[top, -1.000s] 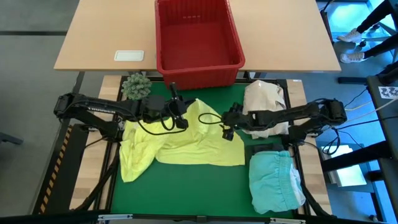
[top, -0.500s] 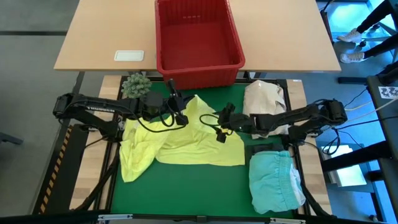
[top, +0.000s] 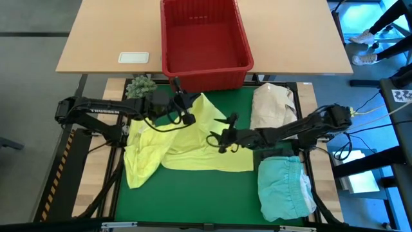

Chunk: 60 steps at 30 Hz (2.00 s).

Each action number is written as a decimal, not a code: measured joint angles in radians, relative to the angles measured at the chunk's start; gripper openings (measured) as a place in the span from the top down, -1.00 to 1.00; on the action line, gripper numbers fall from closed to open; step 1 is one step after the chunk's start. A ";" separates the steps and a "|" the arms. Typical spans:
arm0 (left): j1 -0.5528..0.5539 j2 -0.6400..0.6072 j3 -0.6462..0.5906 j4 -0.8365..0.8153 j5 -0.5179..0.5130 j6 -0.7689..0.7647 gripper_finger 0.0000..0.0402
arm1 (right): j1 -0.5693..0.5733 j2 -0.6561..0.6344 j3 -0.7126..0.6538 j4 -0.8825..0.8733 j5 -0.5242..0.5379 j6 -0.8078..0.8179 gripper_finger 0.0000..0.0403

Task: Fold Laundry from Bin
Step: Fold the yellow shirt

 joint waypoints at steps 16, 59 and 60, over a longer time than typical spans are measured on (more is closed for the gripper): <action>0.049 0.003 0.000 -0.020 0.020 -0.040 1.00 | 0.050 0.252 0.286 -0.098 0.129 -0.073 -0.42; 0.073 0.003 0.000 -0.193 0.036 -0.107 1.00 | 0.049 0.357 0.421 -0.298 0.740 -0.012 0.89; 0.073 0.003 0.000 -0.194 0.036 -0.112 1.00 | 0.046 0.345 0.421 -0.316 0.729 -0.004 0.94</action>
